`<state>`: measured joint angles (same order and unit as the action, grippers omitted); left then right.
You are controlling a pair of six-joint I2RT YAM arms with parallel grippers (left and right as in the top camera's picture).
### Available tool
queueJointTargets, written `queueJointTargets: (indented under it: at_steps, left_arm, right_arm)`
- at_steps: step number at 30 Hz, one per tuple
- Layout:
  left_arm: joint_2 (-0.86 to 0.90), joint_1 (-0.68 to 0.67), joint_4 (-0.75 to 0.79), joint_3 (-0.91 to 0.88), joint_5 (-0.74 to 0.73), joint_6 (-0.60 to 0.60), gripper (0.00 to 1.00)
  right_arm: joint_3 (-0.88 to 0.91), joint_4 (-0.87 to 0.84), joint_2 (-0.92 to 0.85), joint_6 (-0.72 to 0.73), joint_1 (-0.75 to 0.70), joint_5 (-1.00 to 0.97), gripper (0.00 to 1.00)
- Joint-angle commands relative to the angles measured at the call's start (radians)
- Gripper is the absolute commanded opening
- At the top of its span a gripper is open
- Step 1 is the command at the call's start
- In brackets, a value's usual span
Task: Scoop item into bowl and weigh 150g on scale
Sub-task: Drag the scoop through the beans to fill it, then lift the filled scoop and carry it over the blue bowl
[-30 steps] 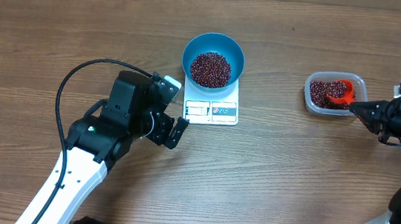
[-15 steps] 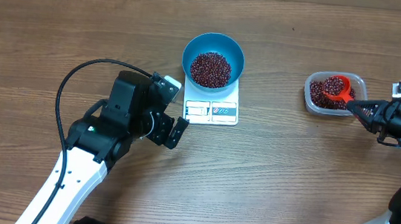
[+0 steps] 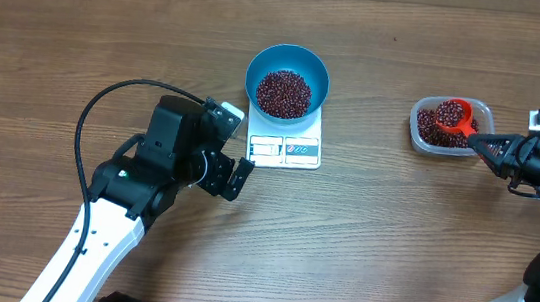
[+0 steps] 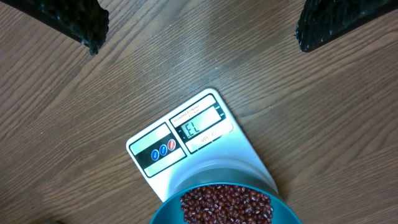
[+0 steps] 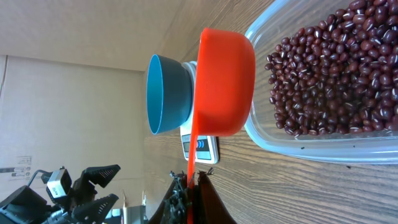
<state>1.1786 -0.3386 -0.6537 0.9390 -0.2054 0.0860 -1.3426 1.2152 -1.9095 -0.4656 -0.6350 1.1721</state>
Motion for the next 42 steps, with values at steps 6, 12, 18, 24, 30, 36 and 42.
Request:
queueJointTargets:
  at_steps: [6,12,18,24,30,36,42]
  left_arm:
    - [0.0,0.005,0.003,-0.006,0.003,0.023,1.0]
    - [0.0,0.005,0.003,-0.006,0.003,0.023,1.0]
    - [0.0,0.005,0.003,-0.006,0.003,0.023,1.0]
    - [0.0,0.005,0.003,-0.006,0.003,0.023,1.0]
    - [0.0,0.005,0.003,-0.006,0.003,0.023,1.0]
    - [0.0,0.005,0.003,-0.006,0.003,0.023,1.0]
    - [0.0,0.005,0.003,-0.006,0.003,0.023,0.99]
  right_arm:
    - [-0.008,0.002,-0.004,-0.02,-0.002,0.034,0.04]
    - [-0.008,0.004,-0.004,-0.03,-0.002,0.035,0.04]
    - [-0.008,0.011,-0.004,-0.034,-0.002,0.043,0.04]
    - [-0.008,0.01,-0.004,-0.034,-0.002,0.089,0.04]
    - [-0.026,0.032,-0.003,-0.034,0.002,0.087,0.04]
    - [-0.047,0.037,0.008,-0.034,0.045,0.087,0.04]
    - [-0.119,0.082,0.011,-0.033,0.141,0.087,0.04]
